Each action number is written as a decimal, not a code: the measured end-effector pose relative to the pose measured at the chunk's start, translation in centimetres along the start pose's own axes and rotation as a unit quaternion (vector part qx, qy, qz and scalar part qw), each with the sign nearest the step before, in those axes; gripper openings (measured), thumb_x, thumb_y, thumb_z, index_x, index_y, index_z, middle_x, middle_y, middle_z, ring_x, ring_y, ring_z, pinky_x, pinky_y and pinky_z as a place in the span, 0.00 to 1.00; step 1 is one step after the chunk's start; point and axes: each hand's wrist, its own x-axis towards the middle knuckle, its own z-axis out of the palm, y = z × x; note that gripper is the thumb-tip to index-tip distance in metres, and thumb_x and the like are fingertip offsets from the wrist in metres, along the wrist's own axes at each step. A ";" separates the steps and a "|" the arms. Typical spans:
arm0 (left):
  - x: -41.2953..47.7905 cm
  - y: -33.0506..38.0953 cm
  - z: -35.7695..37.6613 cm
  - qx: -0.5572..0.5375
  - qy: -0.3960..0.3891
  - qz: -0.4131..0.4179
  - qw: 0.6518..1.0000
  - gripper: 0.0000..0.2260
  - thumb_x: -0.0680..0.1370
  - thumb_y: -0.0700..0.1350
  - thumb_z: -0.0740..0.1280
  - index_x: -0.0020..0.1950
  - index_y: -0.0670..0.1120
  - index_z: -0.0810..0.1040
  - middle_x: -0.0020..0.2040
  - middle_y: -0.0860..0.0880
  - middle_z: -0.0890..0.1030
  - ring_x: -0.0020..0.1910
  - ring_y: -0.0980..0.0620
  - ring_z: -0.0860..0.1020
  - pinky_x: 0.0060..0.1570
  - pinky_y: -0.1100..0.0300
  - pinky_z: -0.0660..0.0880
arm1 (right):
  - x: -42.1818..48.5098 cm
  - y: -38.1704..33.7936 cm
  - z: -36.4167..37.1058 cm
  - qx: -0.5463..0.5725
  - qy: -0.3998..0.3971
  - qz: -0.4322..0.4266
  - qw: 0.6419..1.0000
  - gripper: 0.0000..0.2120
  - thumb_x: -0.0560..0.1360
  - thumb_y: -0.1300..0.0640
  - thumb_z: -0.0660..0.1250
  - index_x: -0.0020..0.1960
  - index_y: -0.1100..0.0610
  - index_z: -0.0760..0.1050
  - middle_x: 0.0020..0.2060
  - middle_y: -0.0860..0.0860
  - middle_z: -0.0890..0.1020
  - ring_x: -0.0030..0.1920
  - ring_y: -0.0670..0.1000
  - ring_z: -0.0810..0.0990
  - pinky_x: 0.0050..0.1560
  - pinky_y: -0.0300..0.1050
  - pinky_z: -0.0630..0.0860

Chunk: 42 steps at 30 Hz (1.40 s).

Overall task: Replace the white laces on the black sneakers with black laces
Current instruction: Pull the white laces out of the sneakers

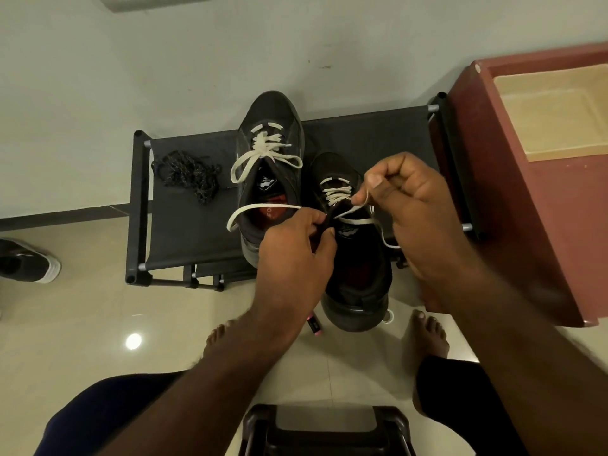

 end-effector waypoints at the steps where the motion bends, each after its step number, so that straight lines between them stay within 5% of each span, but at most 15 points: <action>1: 0.0 0.0 0.0 0.002 0.001 0.002 1.000 0.07 0.79 0.44 0.68 0.56 0.46 0.81 0.42 0.56 0.82 0.43 0.61 0.81 0.45 0.62 0.80 | -0.1 0.1 0.0 -0.052 -0.012 -0.017 0.998 0.02 0.81 0.62 0.65 0.50 0.59 0.76 0.39 0.55 0.83 0.42 0.47 0.82 0.45 0.36 0.77; 5: 0.0 0.1 -0.1 0.009 -0.004 0.016 1.000 0.06 0.79 0.43 0.68 0.56 0.47 0.81 0.42 0.57 0.82 0.43 0.63 0.80 0.43 0.68 0.78 | -0.1 1.0 0.4 -0.361 -0.075 -0.143 0.919 0.08 0.73 0.49 0.70 0.49 0.51 0.81 0.36 0.40 0.75 0.44 0.46 0.75 0.48 0.44 0.70; 8: 0.0 0.1 0.0 0.014 -0.004 0.014 1.000 0.06 0.79 0.42 0.68 0.55 0.47 0.80 0.43 0.58 0.82 0.43 0.64 0.80 0.44 0.71 0.77 | 0.0 1.5 0.7 -0.470 -0.067 -0.201 0.857 0.07 0.72 0.52 0.73 0.47 0.53 0.85 0.38 0.43 0.71 0.47 0.54 0.74 0.50 0.50 0.64; 12: -0.1 0.2 0.0 0.030 -0.001 0.021 0.999 0.05 0.79 0.42 0.68 0.54 0.48 0.80 0.42 0.59 0.81 0.42 0.64 0.80 0.43 0.72 0.77 | 0.2 1.4 0.5 -0.468 -0.075 -0.178 0.862 0.05 0.74 0.53 0.73 0.47 0.53 0.85 0.40 0.44 0.69 0.48 0.49 0.66 0.51 0.50 0.62; 19: 0.3 0.0 0.1 0.032 0.023 0.020 0.999 0.07 0.79 0.44 0.68 0.56 0.47 0.81 0.44 0.56 0.83 0.44 0.61 0.81 0.46 0.59 0.81 | 0.2 0.9 -0.2 -0.266 0.002 -0.070 0.961 0.03 0.73 0.54 0.70 0.41 0.51 0.80 0.44 0.45 0.76 0.51 0.45 0.73 0.47 0.31 0.69; 22: 0.3 0.0 0.1 0.027 0.021 0.014 0.999 0.09 0.79 0.45 0.68 0.58 0.46 0.81 0.46 0.54 0.83 0.46 0.59 0.81 0.49 0.56 0.81 | 0.6 0.1 -1.0 -0.083 0.044 -0.017 0.995 0.06 0.75 0.55 0.69 0.39 0.48 0.79 0.42 0.48 0.81 0.43 0.46 0.80 0.47 0.39 0.76; 25: 0.2 0.1 0.0 0.033 0.018 0.013 0.999 0.10 0.79 0.46 0.68 0.59 0.46 0.80 0.47 0.54 0.83 0.47 0.60 0.81 0.50 0.58 0.80 | 0.9 -0.6 -1.3 0.173 0.065 0.044 0.982 0.08 0.72 0.56 0.68 0.35 0.51 0.79 0.36 0.47 0.80 0.42 0.47 0.79 0.50 0.45 0.78; 28: 0.2 0.1 0.0 0.034 0.017 0.012 0.999 0.10 0.79 0.46 0.68 0.60 0.46 0.80 0.47 0.54 0.83 0.47 0.59 0.81 0.50 0.59 0.80 | 1.2 -0.7 -1.7 0.266 0.091 0.082 0.956 0.07 0.71 0.57 0.65 0.34 0.52 0.76 0.37 0.48 0.79 0.49 0.49 0.79 0.53 0.49 0.78; 30: 0.2 0.1 0.1 0.037 0.015 0.011 0.999 0.10 0.79 0.45 0.68 0.60 0.46 0.80 0.46 0.54 0.82 0.46 0.59 0.80 0.49 0.59 0.80 | 1.1 -0.3 -2.2 0.162 0.102 0.043 0.980 0.03 0.69 0.55 0.66 0.38 0.51 0.77 0.40 0.48 0.80 0.47 0.47 0.80 0.52 0.48 0.77; 32: 0.3 0.2 0.0 0.041 0.011 0.011 0.999 0.10 0.79 0.45 0.68 0.60 0.46 0.80 0.46 0.54 0.83 0.46 0.59 0.80 0.49 0.61 0.80 | 0.6 0.1 -2.1 -0.060 0.077 -0.035 0.995 0.08 0.71 0.53 0.67 0.49 0.52 0.77 0.48 0.45 0.79 0.50 0.42 0.78 0.54 0.43 0.75; 35: 0.4 0.2 0.0 0.052 0.006 0.021 0.998 0.08 0.79 0.45 0.68 0.58 0.47 0.80 0.45 0.55 0.83 0.44 0.60 0.81 0.47 0.60 0.80 | -0.1 1.0 -1.0 -0.304 -0.047 -0.138 0.941 0.17 0.71 0.46 0.68 0.57 0.52 0.78 0.58 0.47 0.77 0.61 0.46 0.74 0.62 0.44 0.71; 38: 0.4 0.2 0.1 0.053 0.005 0.016 0.998 0.07 0.79 0.44 0.67 0.57 0.48 0.80 0.44 0.56 0.83 0.42 0.61 0.80 0.46 0.61 0.80 | -0.1 2.2 0.0 -0.384 -0.108 -0.114 0.910 0.12 0.73 0.51 0.73 0.55 0.55 0.82 0.60 0.52 0.79 0.65 0.54 0.73 0.64 0.59 0.71; 42: 0.3 0.2 0.0 0.056 0.000 0.021 0.998 0.10 0.80 0.45 0.67 0.60 0.47 0.80 0.47 0.55 0.83 0.45 0.61 0.80 0.48 0.62 0.80 | 0.2 2.4 0.3 -0.378 -0.096 -0.122 0.913 0.05 0.77 0.57 0.71 0.51 0.56 0.83 0.60 0.52 0.80 0.65 0.53 0.72 0.64 0.60 0.71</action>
